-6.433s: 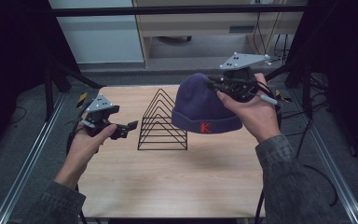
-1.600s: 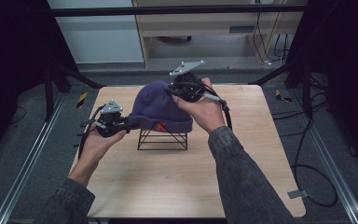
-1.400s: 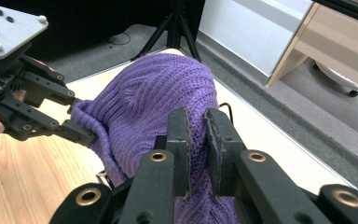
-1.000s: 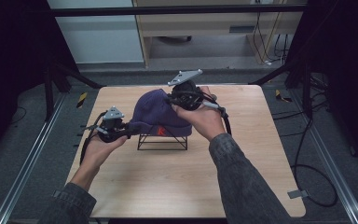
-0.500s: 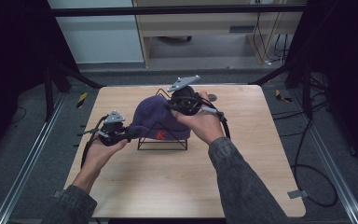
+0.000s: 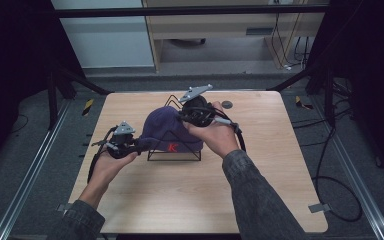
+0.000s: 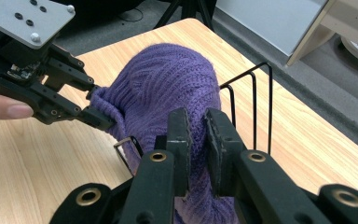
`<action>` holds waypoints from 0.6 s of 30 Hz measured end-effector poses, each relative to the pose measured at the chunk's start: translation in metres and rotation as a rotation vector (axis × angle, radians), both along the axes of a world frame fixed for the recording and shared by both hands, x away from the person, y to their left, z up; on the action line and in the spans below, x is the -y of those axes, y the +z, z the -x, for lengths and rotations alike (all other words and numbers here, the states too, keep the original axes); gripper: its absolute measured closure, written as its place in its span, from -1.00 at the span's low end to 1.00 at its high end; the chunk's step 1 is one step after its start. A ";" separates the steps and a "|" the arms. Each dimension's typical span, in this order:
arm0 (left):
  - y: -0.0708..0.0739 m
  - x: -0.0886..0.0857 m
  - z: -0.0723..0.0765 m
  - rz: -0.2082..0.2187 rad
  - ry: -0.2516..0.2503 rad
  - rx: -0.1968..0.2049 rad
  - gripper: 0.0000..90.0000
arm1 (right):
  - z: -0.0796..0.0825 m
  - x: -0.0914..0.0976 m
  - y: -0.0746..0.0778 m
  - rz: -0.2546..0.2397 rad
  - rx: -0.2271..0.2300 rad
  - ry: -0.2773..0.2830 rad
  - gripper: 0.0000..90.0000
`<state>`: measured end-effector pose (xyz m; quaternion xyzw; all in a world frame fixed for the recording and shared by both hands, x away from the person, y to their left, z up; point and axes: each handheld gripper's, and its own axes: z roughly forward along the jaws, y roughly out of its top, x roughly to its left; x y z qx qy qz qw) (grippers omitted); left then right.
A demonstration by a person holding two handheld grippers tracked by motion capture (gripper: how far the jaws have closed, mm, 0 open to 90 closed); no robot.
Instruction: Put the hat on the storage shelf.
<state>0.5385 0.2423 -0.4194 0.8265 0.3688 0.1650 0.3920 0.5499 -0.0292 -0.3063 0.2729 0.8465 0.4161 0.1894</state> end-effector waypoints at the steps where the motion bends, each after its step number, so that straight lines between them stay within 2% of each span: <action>1: 0.000 0.000 0.000 -0.002 0.001 -0.001 0.47 | 0.000 0.000 0.000 0.003 0.000 0.000 0.79; 9: -0.008 -0.002 0.000 -0.001 0.013 -0.016 0.45 | 0.001 -0.002 -0.007 0.012 -0.011 0.003 0.78; 12: -0.012 -0.004 0.000 0.014 0.016 -0.021 0.44 | 0.001 -0.004 -0.009 0.013 -0.019 0.005 0.78; 18: -0.014 -0.006 0.001 0.012 0.019 -0.026 0.41 | 0.001 -0.007 -0.011 0.021 -0.022 0.004 0.78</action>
